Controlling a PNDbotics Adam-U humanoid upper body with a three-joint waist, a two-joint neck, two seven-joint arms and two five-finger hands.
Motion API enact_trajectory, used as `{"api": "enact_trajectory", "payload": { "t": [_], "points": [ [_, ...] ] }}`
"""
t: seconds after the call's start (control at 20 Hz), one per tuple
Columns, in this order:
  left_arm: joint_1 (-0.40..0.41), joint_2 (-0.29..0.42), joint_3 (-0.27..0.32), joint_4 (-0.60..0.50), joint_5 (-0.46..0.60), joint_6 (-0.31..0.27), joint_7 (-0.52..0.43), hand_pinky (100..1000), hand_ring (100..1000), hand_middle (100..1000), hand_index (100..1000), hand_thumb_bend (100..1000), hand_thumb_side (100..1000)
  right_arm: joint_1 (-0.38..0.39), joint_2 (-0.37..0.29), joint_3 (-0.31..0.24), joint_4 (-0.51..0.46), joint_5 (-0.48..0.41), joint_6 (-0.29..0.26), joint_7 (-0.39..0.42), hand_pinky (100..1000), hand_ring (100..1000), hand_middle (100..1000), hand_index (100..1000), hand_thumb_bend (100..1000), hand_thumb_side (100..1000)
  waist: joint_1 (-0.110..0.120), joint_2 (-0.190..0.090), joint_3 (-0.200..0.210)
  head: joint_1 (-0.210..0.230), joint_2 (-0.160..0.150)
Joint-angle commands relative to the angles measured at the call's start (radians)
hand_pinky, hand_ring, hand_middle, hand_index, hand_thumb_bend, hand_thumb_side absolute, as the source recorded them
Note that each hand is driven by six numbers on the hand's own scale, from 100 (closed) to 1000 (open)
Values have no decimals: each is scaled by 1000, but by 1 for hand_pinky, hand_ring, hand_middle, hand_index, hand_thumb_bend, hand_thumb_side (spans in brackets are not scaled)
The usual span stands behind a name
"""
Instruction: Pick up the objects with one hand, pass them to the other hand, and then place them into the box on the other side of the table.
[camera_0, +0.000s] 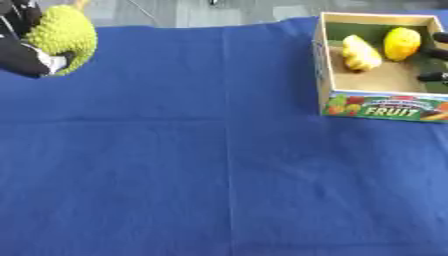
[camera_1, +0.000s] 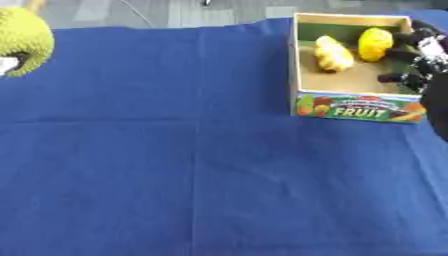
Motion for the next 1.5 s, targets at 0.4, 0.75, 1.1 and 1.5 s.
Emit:
{"api": "enact_trajectory", "payload": {
  "t": [0.4,0.75,1.1,1.5],
  "points": [
    [18,-74,12,-60,254,26,295,531,469,393,324,259,100,-78,-156,35,-21,-5,-9,43,640,880,865,972,100,582,-24,-48,0,-27,-2],
    [54,-146,-19,-14,432,-49,474,520,459,383,318,229,153,-181,-265,106,-18,64,68,87,678,915,899,999,100,580,-37,-57,-6,-35,11],
    [89,-203,-55,39,440,-162,599,519,458,384,315,210,153,-296,-309,206,48,206,158,146,709,938,922,1000,100,579,-52,-72,-13,-38,25],
    [99,-280,-71,78,335,-238,621,518,457,383,312,191,159,-394,-301,303,98,290,182,254,718,943,929,1000,100,594,-60,-77,-5,-45,26]
  ]
}}
